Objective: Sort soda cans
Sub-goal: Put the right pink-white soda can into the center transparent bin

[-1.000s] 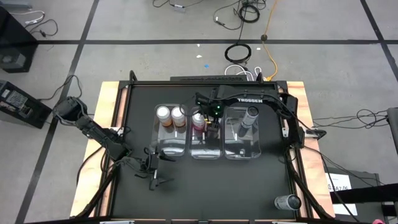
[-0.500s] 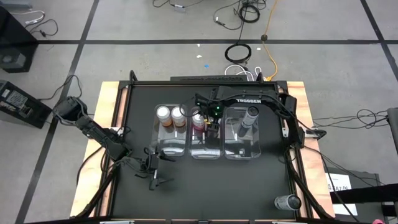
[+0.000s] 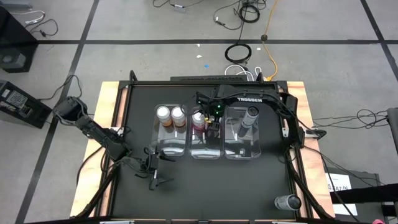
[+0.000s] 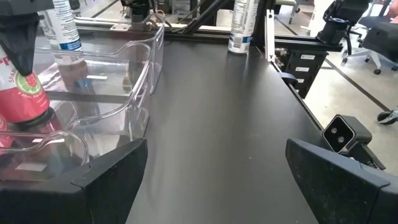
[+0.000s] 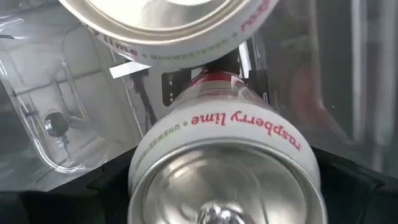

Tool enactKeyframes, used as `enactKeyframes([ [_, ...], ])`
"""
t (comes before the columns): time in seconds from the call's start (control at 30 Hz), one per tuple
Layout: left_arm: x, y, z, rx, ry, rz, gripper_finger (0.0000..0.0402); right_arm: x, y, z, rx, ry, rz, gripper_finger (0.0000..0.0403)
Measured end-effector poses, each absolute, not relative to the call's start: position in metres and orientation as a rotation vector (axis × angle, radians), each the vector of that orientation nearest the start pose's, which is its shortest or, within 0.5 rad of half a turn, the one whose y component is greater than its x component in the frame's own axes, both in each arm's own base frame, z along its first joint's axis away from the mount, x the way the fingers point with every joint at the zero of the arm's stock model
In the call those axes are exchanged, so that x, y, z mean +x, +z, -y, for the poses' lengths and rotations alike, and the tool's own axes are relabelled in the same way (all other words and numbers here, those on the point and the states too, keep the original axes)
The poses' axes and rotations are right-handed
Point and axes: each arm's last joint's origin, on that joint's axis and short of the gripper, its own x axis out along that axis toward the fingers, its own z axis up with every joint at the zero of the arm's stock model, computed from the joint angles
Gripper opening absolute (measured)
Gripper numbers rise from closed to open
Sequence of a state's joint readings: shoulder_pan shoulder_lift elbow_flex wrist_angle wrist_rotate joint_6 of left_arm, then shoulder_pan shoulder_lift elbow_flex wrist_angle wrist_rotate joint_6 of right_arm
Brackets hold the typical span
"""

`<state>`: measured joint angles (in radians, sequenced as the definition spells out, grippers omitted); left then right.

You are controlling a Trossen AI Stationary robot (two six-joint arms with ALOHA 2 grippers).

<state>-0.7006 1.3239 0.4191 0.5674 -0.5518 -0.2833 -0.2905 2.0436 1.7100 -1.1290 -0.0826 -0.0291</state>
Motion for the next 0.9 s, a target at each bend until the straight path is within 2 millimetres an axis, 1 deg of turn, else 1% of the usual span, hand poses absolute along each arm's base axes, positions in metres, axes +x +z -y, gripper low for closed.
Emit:
enactKeyframes([
  [0.2,0.194,0.173,0.144,-0.084,-0.107,-0.290,0.0390,0.382,0.230,0.115,0.238,-0.178,-1.406,0.0345],
  [0.63,0.194,0.173,0.144,-0.086,-0.106,-0.291,0.0390,0.378,0.239,0.113,0.236,-0.193,-1.403,0.0345],
  [0.77,0.194,0.173,0.144,-0.085,-0.106,-0.291,0.0390,0.374,0.247,0.112,0.234,-0.196,-1.381,0.0345],
  [0.9,0.194,0.173,0.144,-0.084,-0.105,-0.291,0.0390,0.369,0.261,0.111,0.231,-0.203,-1.343,0.0345],
])
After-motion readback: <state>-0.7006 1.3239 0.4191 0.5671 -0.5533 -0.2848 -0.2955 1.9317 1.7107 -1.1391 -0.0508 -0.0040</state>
